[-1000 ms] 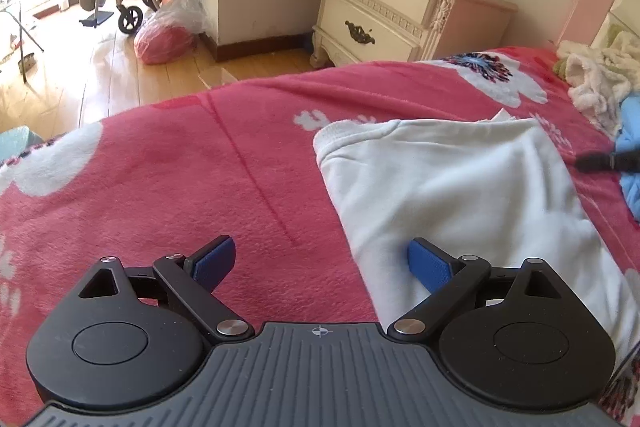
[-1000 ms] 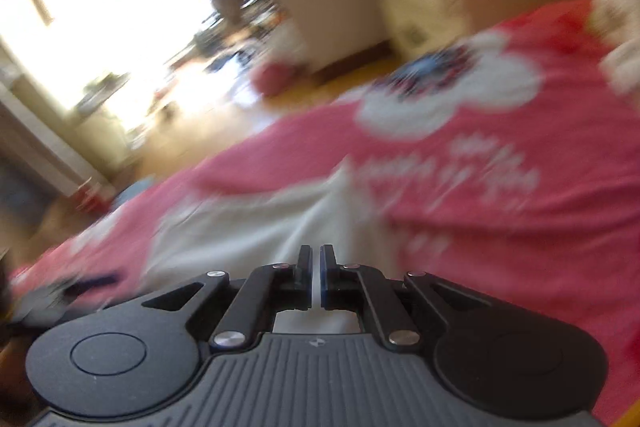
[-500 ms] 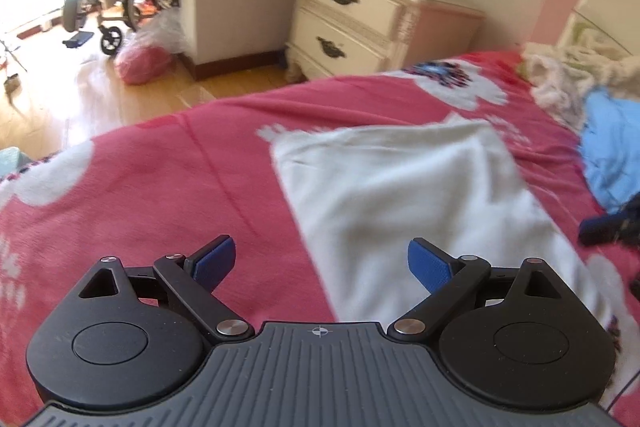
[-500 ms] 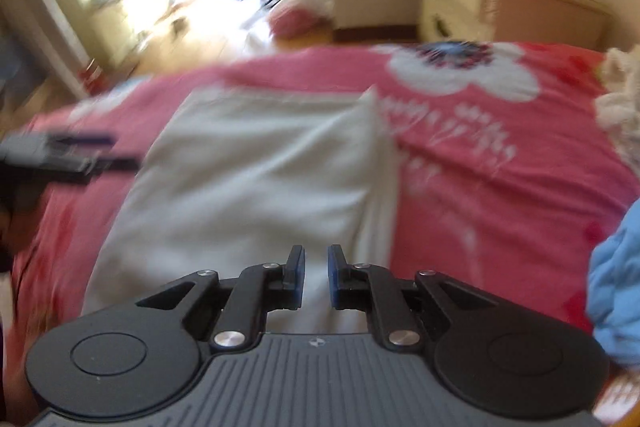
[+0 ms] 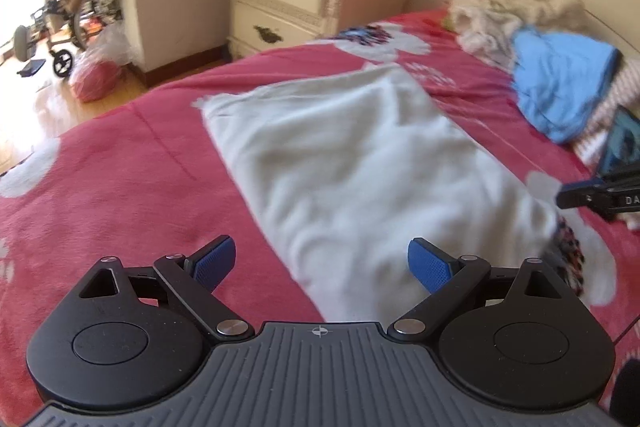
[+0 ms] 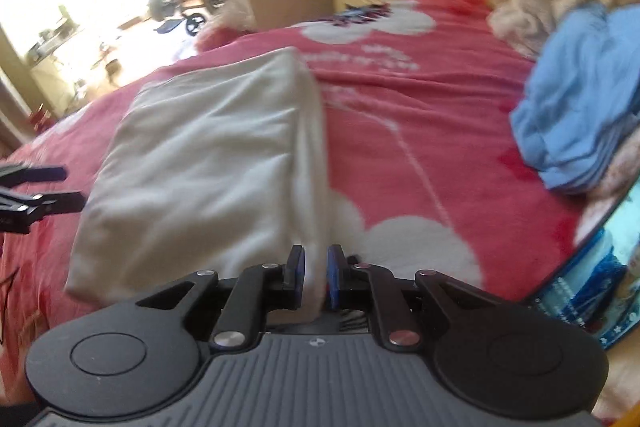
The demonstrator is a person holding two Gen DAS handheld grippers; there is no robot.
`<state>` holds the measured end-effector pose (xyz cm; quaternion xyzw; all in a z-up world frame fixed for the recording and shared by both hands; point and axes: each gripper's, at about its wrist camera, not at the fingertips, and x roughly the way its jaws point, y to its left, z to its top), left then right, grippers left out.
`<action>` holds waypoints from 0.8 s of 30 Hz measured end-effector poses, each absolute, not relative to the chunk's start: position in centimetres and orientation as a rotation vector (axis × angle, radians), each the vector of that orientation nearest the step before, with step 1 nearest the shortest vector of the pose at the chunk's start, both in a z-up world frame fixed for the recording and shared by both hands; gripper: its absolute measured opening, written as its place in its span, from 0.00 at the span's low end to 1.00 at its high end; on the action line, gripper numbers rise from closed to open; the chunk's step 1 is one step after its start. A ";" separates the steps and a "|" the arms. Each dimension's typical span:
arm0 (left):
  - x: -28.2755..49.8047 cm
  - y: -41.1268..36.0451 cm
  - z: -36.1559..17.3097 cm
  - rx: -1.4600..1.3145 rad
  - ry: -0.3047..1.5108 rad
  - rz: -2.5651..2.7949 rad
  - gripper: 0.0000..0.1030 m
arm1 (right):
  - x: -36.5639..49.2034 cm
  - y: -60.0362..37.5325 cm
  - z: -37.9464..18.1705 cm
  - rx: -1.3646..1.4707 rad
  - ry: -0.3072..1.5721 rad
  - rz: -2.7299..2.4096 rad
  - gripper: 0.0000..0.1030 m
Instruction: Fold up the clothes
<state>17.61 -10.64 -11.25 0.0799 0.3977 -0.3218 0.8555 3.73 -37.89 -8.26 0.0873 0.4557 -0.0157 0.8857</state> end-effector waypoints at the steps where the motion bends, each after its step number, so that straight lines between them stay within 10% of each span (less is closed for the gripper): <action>1: 17.4 -10.8 -11.3 0.177 0.834 -0.686 0.92 | 3.8 -37.4 -8.5 0.160 0.949 -0.026 0.15; 6: 16.4 -11.3 -11.5 0.204 0.826 -0.721 0.92 | 3.7 -35.1 -9.1 0.022 0.925 0.011 0.32; 18: 16.3 -12.2 -12.1 0.219 0.850 -0.735 0.92 | 4.4 -33.9 -10.5 -0.082 0.874 0.081 0.32; 24: 16.3 -12.4 -12.2 0.213 0.852 -0.751 0.92 | 5.0 -35.2 -11.7 0.031 0.899 0.071 0.11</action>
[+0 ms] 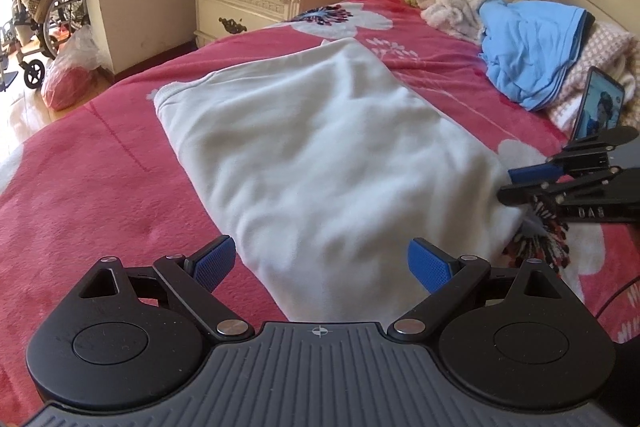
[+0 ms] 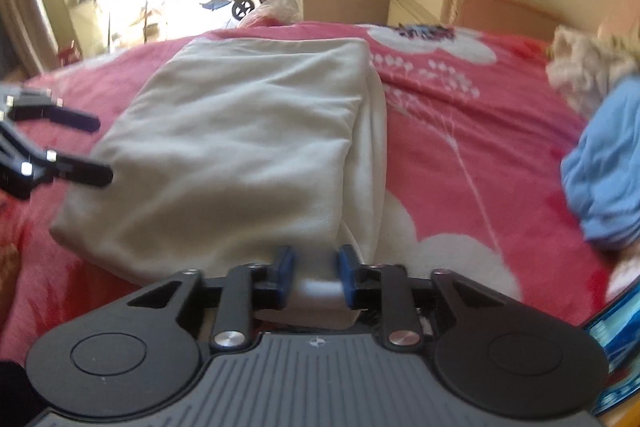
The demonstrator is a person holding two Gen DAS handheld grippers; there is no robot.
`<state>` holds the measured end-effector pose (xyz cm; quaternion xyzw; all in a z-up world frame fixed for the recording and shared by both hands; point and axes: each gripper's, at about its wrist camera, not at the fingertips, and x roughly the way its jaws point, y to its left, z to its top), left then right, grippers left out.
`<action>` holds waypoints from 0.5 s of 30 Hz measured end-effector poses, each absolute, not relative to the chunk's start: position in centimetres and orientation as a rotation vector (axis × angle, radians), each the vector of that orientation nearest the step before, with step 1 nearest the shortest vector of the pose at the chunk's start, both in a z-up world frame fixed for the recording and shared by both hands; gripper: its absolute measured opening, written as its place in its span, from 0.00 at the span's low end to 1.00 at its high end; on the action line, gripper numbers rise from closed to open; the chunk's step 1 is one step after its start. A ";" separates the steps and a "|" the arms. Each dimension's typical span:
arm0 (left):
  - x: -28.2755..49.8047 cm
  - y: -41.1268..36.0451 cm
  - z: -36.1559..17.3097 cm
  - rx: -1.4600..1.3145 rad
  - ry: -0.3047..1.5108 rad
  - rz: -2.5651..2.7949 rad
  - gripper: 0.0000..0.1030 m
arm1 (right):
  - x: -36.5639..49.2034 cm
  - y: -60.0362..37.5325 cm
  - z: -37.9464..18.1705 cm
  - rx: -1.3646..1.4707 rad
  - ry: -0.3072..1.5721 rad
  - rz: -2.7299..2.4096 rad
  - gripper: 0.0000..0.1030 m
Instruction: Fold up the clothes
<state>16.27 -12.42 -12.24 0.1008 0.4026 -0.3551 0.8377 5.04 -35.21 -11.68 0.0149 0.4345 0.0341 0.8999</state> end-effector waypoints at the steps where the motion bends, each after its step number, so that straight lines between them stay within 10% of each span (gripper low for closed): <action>1: 16.3 -12.4 -12.3 0.212 0.854 -0.751 0.92 | 5.0 -35.6 -11.7 0.068 0.897 0.075 0.04; 15: 16.4 -12.6 -12.7 0.203 0.887 -0.745 0.92 | 2.1 -41.4 -11.8 0.583 0.819 0.093 0.18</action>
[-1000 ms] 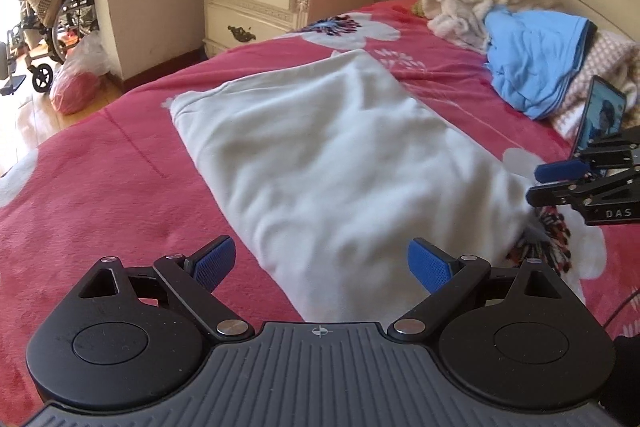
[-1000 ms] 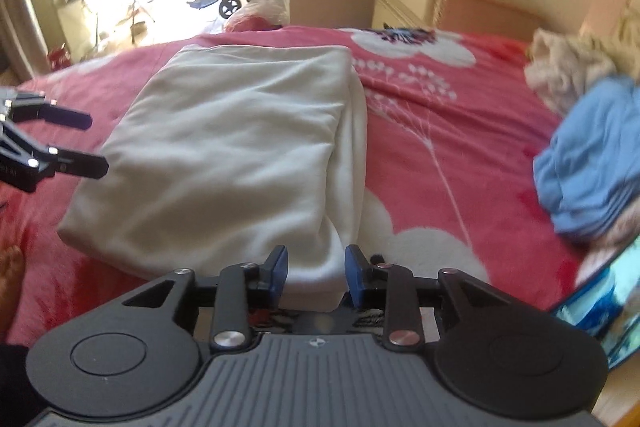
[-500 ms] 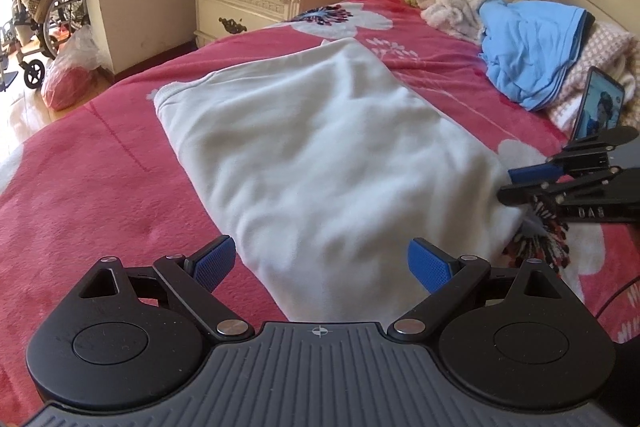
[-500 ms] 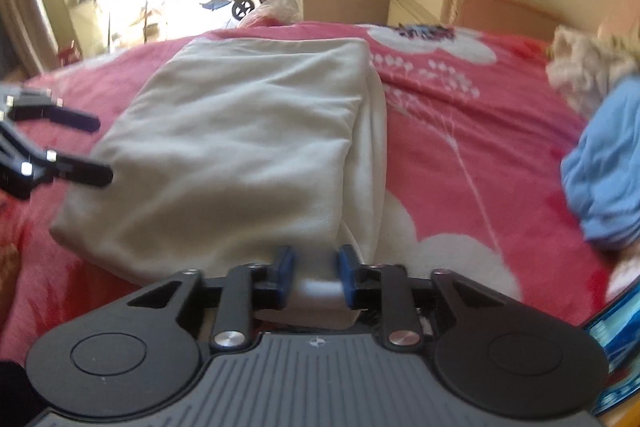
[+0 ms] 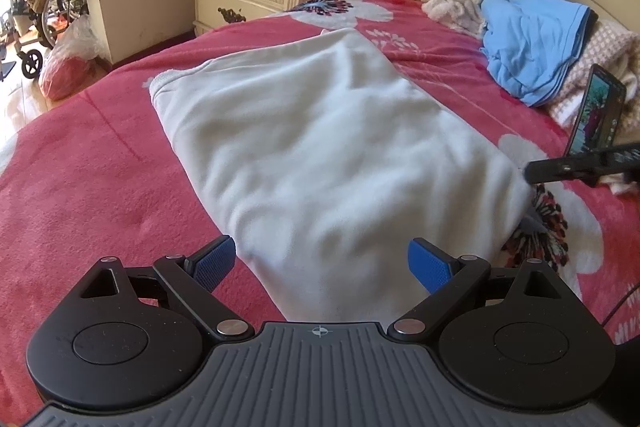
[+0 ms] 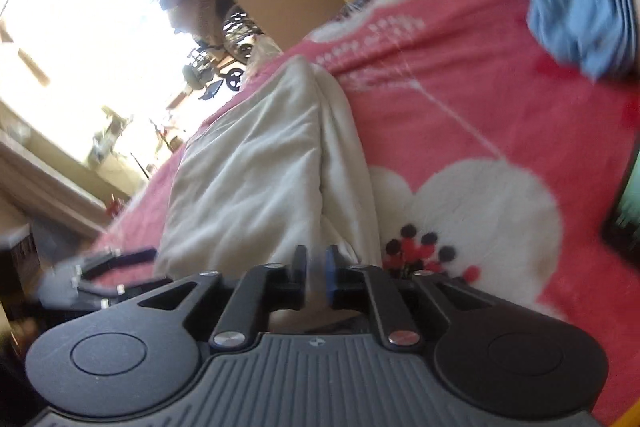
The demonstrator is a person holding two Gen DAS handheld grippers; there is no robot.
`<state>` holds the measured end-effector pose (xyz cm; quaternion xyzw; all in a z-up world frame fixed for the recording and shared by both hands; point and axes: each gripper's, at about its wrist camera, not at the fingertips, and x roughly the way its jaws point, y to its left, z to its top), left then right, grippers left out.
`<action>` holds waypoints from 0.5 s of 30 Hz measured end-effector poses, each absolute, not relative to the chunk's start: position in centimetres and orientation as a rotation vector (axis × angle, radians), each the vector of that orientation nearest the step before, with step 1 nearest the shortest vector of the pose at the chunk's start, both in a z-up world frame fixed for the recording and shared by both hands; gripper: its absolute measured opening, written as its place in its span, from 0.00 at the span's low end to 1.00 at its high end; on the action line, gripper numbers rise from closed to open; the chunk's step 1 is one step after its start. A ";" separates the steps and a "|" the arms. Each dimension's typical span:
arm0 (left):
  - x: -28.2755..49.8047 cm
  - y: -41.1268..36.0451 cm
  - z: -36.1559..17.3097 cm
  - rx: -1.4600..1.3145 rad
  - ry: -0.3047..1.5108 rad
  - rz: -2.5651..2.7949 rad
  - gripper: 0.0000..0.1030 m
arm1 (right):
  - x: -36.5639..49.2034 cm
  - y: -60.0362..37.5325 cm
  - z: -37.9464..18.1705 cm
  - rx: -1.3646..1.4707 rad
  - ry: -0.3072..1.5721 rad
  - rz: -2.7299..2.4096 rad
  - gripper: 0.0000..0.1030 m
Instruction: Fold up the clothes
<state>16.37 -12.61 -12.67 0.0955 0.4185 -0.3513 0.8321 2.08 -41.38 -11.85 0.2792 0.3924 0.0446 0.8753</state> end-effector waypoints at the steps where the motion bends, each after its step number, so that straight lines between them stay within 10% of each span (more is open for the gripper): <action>1: 16.4 -12.6 -12.7 0.201 0.892 -0.744 0.92 | 1.8 -40.9 -11.4 0.530 0.816 0.093 0.22; 15: 16.5 -12.6 -13.0 0.193 0.916 -0.737 0.92 | 3.1 -36.9 -11.9 0.073 0.869 0.138 0.29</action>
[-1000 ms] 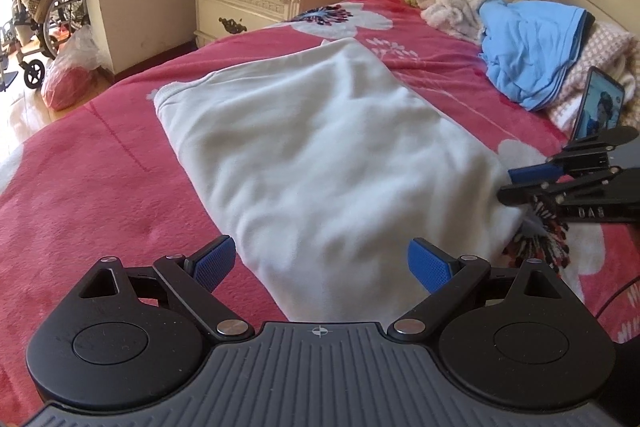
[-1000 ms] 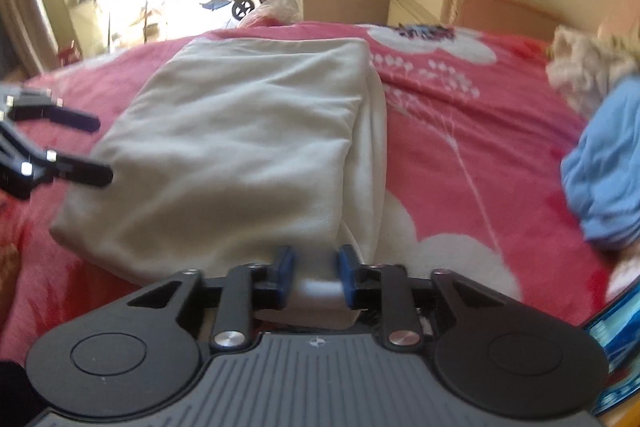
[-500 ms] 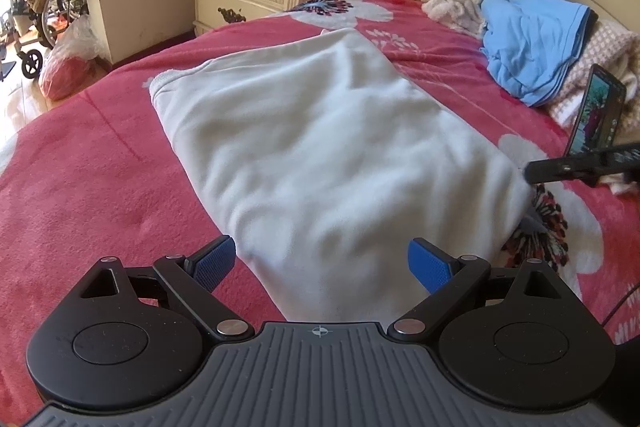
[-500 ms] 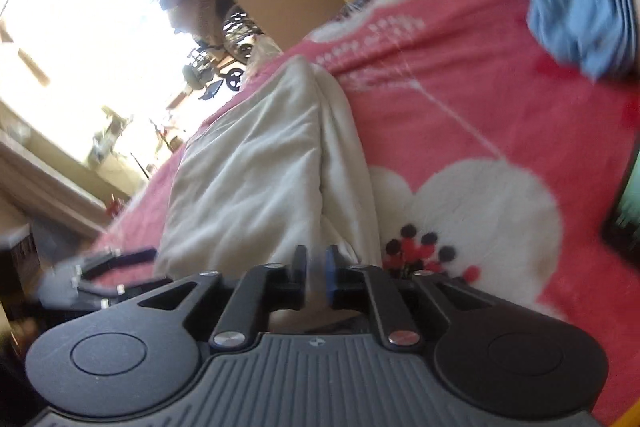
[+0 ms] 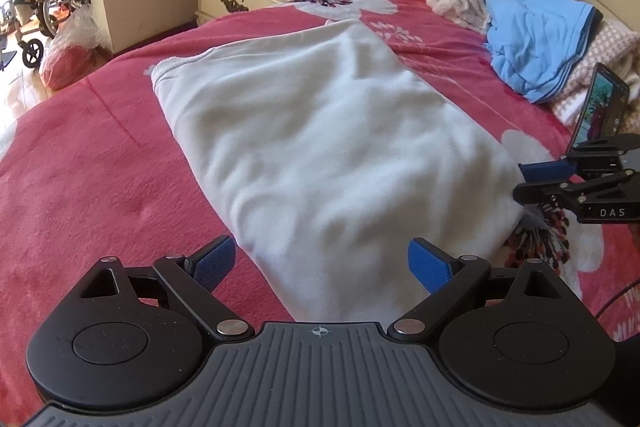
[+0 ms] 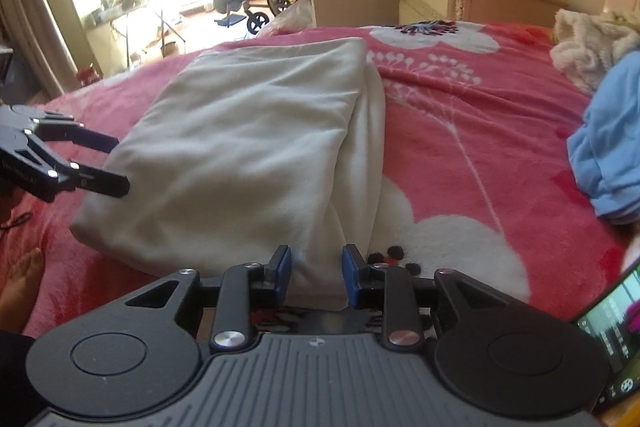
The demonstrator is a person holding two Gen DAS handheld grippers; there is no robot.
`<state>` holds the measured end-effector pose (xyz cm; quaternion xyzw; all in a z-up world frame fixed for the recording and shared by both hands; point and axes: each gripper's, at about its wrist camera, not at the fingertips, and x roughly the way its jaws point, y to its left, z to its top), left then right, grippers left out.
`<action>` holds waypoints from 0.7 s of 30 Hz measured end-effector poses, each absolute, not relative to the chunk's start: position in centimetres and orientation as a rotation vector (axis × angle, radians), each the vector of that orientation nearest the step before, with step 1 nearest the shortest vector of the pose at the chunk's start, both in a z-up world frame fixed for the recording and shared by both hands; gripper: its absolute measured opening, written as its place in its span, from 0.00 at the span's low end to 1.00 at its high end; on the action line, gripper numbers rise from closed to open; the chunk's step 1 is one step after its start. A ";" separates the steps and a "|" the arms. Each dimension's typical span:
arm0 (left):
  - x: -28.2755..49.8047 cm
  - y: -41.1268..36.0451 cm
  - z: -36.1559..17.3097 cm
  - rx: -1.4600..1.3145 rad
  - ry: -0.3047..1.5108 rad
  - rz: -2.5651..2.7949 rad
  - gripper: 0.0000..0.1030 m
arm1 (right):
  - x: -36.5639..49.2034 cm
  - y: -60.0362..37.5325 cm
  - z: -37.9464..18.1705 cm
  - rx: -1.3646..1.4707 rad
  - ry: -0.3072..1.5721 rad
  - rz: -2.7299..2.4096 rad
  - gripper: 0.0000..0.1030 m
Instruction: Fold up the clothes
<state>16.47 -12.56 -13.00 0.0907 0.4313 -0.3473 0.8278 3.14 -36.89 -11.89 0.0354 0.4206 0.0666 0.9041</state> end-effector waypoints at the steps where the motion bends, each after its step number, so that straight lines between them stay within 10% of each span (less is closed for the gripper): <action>1: 16.5 -12.5 -13.0 0.191 0.918 -0.737 0.92 | 3.3 -37.0 -12.0 0.083 0.878 0.141 0.28; 17: 16.4 -12.5 -13.1 0.191 0.928 -0.745 0.92 | 4.3 -37.9 -12.7 0.166 0.893 0.140 0.28; 21: 16.6 -12.4 -13.3 0.184 0.935 -0.739 0.92 | 4.4 -38.1 -13.0 0.190 0.887 0.140 0.10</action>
